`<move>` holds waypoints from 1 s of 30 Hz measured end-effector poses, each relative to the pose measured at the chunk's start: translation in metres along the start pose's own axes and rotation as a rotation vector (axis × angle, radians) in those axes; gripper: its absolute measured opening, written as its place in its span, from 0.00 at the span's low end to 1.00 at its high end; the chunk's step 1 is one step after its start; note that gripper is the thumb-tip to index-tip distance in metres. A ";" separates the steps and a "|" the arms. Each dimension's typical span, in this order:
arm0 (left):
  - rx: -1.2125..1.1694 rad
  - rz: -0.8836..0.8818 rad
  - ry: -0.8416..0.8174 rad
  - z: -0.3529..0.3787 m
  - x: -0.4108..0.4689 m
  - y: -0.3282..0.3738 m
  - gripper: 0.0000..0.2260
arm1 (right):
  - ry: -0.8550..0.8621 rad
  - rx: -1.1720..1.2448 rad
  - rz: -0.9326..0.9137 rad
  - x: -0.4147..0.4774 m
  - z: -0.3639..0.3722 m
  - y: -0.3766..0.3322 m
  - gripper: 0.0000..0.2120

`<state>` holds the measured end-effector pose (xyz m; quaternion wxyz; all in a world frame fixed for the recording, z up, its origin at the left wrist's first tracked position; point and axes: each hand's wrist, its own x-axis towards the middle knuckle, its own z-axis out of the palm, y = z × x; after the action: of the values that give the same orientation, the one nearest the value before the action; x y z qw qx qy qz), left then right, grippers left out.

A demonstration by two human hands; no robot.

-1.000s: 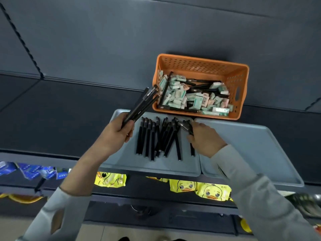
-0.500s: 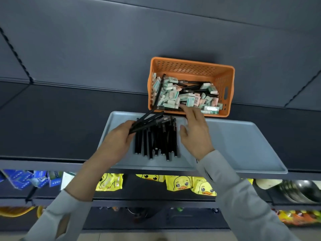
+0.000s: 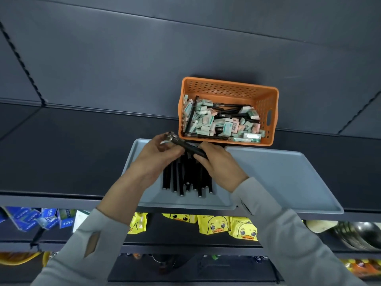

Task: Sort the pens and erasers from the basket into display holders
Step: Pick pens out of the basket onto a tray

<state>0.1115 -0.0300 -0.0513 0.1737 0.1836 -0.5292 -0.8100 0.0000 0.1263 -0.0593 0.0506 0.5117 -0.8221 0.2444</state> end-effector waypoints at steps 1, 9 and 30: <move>-0.129 -0.042 -0.024 0.007 0.001 -0.002 0.15 | -0.031 0.123 0.048 0.003 0.000 -0.001 0.10; -0.088 0.025 -0.051 0.042 0.006 -0.015 0.10 | -0.224 0.646 0.216 0.009 -0.012 -0.002 0.14; 1.427 0.107 0.290 -0.015 -0.005 -0.040 0.19 | -0.140 0.746 0.544 0.011 -0.026 0.011 0.13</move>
<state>0.1195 -0.0238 -0.0933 0.1195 0.3315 -0.9081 -0.2260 -0.0187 0.1330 -0.0365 -0.2584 0.2759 -0.7838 0.4927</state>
